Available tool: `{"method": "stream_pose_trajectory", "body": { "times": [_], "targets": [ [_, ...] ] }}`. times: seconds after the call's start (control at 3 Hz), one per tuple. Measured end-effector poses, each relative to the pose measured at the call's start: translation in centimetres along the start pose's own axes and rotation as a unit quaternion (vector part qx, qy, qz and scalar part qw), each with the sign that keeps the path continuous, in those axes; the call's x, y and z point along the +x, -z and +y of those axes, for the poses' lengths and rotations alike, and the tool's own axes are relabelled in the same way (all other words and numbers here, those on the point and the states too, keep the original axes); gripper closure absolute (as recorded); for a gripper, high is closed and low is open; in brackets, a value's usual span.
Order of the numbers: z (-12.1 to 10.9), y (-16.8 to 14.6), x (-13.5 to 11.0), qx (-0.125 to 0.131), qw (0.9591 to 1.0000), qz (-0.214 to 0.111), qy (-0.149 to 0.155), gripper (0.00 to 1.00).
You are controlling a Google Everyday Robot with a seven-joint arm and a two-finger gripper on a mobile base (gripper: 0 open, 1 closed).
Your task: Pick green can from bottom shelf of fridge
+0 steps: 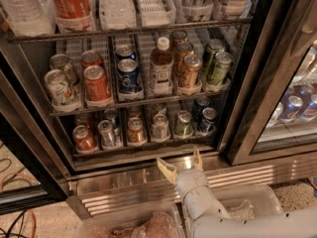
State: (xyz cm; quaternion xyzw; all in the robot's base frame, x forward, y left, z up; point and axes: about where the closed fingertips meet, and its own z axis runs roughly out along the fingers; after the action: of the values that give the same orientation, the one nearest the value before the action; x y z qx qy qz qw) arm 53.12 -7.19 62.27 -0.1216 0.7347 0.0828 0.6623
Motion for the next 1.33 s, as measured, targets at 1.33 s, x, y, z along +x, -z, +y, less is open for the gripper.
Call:
{"method": "stream_pose_trajectory", "body": {
  "times": [1.33],
  "targets": [
    [-2.8, -4.4, 0.5, 0.037, 0.999, -0.022, 0.013, 0.0]
  ]
}}
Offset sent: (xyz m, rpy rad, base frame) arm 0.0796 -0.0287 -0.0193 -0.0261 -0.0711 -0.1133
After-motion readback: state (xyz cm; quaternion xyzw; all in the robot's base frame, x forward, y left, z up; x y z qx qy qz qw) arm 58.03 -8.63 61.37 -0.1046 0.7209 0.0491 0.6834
